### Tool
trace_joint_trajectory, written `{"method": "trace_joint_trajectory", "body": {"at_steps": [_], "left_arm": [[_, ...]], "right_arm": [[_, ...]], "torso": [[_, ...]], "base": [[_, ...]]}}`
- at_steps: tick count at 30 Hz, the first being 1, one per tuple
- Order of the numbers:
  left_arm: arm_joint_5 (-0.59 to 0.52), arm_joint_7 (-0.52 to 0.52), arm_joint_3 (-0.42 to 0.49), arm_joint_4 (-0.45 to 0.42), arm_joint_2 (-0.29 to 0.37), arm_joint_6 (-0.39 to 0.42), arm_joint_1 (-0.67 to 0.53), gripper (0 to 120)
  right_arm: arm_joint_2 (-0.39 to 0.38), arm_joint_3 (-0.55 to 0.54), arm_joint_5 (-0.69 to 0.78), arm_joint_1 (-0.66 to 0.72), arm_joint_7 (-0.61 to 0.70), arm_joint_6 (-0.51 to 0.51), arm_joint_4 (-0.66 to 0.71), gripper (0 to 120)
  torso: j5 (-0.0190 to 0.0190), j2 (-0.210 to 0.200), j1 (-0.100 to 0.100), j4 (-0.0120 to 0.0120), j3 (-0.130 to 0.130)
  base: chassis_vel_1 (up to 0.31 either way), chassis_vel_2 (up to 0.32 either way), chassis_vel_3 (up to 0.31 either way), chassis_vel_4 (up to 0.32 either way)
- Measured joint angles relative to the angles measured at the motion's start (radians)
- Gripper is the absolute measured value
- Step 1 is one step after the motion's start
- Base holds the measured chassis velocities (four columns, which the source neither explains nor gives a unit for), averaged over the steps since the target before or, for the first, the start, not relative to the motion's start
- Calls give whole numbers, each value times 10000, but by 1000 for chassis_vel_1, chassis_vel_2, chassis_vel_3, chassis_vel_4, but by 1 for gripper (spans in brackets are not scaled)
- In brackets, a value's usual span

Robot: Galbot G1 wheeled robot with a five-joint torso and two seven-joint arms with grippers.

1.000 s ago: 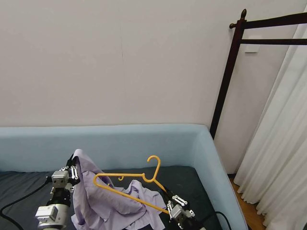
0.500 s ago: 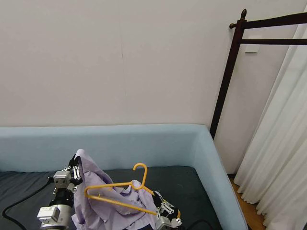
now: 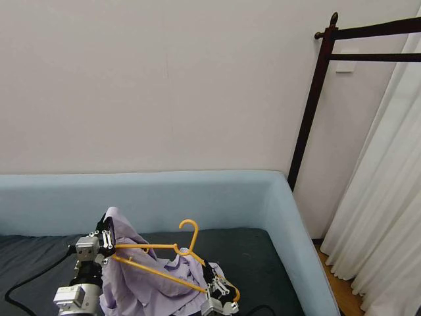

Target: Pick up the clothes from the sofa and hang them on the clothes hanger.

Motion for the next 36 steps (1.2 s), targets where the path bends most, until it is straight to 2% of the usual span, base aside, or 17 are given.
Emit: {"method": "trace_joint_trajectory", "body": {"at_steps": [18,27,36], "left_arm": [[413,14,62,-166,-260,-106,355,0],[1533,-92,498,-602,-916,-323,1347,0],[1969,219,1050,-1114,-1398,-933,1954,0]], "right_arm": [[347,43,213,246,226,-996,-462,4],[634,-166,926,507,292,-1796,-312,4],[804,-531,1926,1231,337,-2249,-414,4]], "torso": [[1,0,0,0,0],[2,0,0,0,0],[2,0,0,1,0]], "base": [[0,0,0,0],[0,0,0,0],[0,0,0,0]]}}
